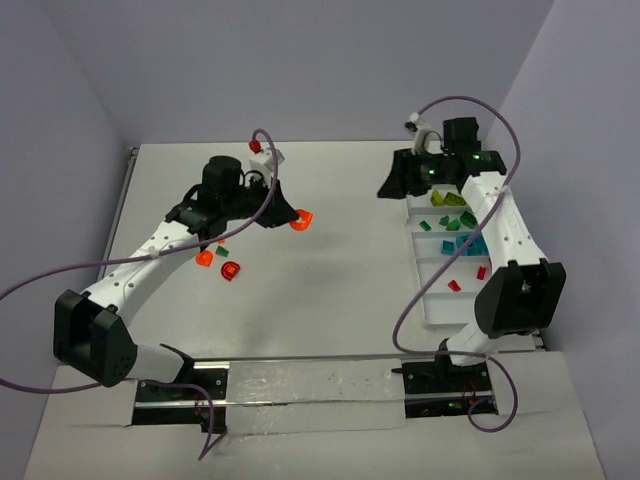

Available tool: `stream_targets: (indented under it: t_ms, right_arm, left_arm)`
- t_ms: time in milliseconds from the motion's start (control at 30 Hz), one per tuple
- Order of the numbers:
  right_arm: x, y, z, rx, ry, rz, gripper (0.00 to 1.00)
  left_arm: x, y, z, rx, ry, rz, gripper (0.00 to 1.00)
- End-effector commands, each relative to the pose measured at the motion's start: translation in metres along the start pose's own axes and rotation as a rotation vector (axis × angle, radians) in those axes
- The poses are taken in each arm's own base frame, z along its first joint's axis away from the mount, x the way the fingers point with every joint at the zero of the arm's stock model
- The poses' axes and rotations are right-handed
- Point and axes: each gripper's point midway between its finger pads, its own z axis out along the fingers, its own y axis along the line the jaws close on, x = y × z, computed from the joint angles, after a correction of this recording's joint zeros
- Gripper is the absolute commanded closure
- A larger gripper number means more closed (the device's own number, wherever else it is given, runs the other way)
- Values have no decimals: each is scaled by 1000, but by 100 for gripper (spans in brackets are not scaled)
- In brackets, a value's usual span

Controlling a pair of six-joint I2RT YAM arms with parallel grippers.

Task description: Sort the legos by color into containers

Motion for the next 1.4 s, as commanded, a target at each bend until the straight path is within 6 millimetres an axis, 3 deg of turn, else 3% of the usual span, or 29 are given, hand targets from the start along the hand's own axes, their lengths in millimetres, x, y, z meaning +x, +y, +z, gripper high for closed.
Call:
stream_targets:
  t_ms: [0,67,267,467,800,1000,1167,1233,1333,1367]
  right_arm:
    - [5,111,13,-354,18,-43,40]
    - [11,133,22,-407,29,-16,40]
    - [20,158,36,-462,73,-51,42]
    - [28,169,48,-461,116,-82,46]
    - [46,172,57,-438,159,-137,53]
    - [53,168,54,-415,168,-155,68]
    - [56,164,51,-394,163,-191,92]
    - [56,162,49,-382,160,-194,100]
    - [56,154,46,-340,150,-207,100]
    - [57,149,45,-320,149,-206,100]
  left_arm:
    - [-10,-35,-4,112,-26,158,100]
    - [-4,-48,-3,163,-9,164,100]
    - [8,-66,-2,239,26,179,100]
    - [9,-77,0,273,31,178,100]
    - [5,-79,2,276,27,172,100]
    - [6,-76,1,264,27,169,100]
    - [5,-75,1,257,25,164,98]
    - [6,-73,2,248,32,157,81]
    - [2,-65,-2,205,28,148,35]
    - [1,-61,-5,188,23,146,13]
